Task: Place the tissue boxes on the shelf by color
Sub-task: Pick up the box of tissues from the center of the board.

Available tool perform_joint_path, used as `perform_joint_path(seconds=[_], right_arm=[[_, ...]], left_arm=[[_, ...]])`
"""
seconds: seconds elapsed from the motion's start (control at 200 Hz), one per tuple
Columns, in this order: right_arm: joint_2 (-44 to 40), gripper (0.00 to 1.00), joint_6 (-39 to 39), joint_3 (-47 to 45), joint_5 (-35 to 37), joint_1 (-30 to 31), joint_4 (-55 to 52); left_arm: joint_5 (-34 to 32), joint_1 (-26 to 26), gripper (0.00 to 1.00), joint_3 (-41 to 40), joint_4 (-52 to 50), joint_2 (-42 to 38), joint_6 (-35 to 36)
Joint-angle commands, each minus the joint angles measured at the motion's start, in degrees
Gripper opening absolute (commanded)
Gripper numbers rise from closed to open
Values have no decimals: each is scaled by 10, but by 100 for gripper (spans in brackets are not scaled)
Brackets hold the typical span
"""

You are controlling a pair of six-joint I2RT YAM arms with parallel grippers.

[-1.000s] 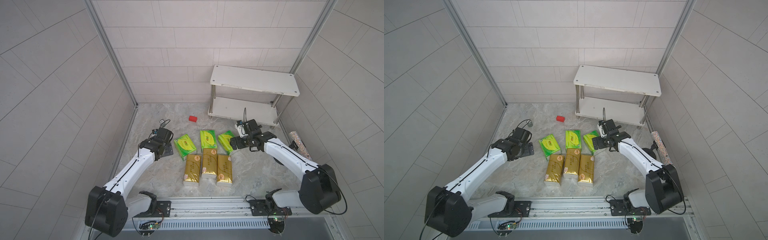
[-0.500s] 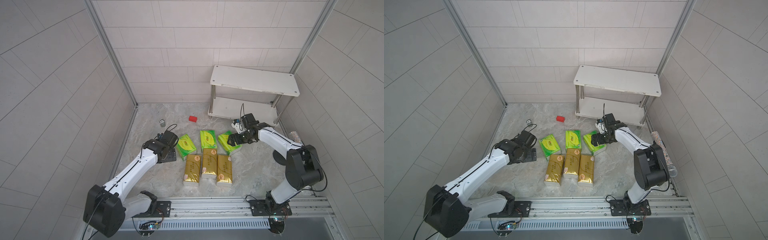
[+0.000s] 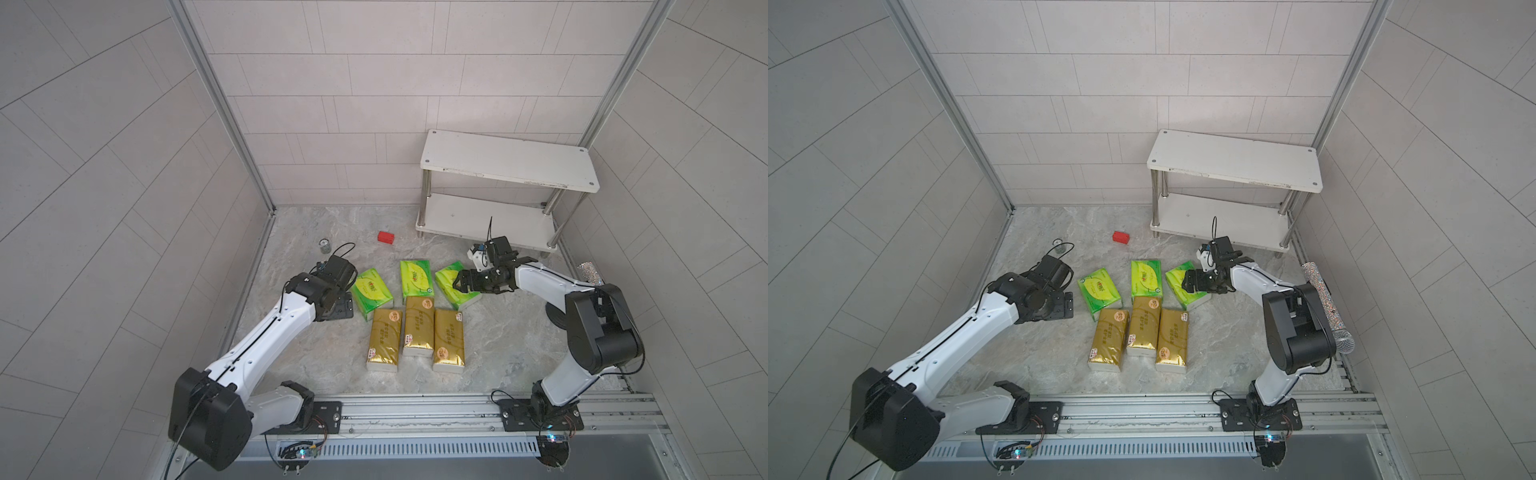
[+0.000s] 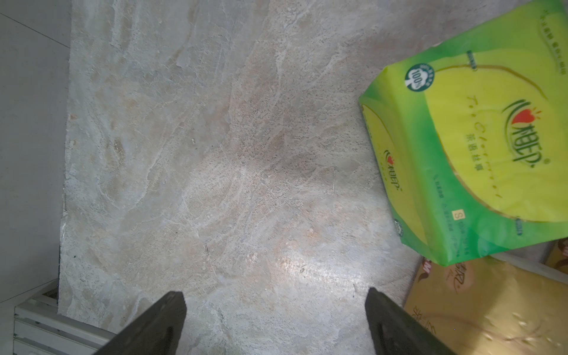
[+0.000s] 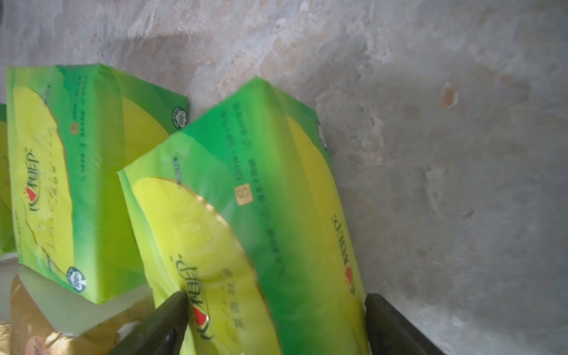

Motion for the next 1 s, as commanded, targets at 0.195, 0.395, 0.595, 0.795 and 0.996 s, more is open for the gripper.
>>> perform_joint_path(seconds=[0.195, 0.395, 0.595, 0.795, 0.996], right_arm=[[-30, 70, 186, -82, 127, 4, 73], [-83, 68, 297, -113, 235, 3, 48], [-96, 81, 273, -77, 241, 4, -3], [-121, 92, 211, -60, 192, -10, -9], [-76, 95, 158, -48, 43, -65, 32]], left_arm=[[-1, -2, 100, 30, -15, 17, 15], [2, -2, 100, 31, -15, 21, 16], [5, -2, 100, 38, -16, 23, 21], [14, -2, 100, 56, -22, 18, 26], [27, -4, 100, 81, -26, 26, 33]])
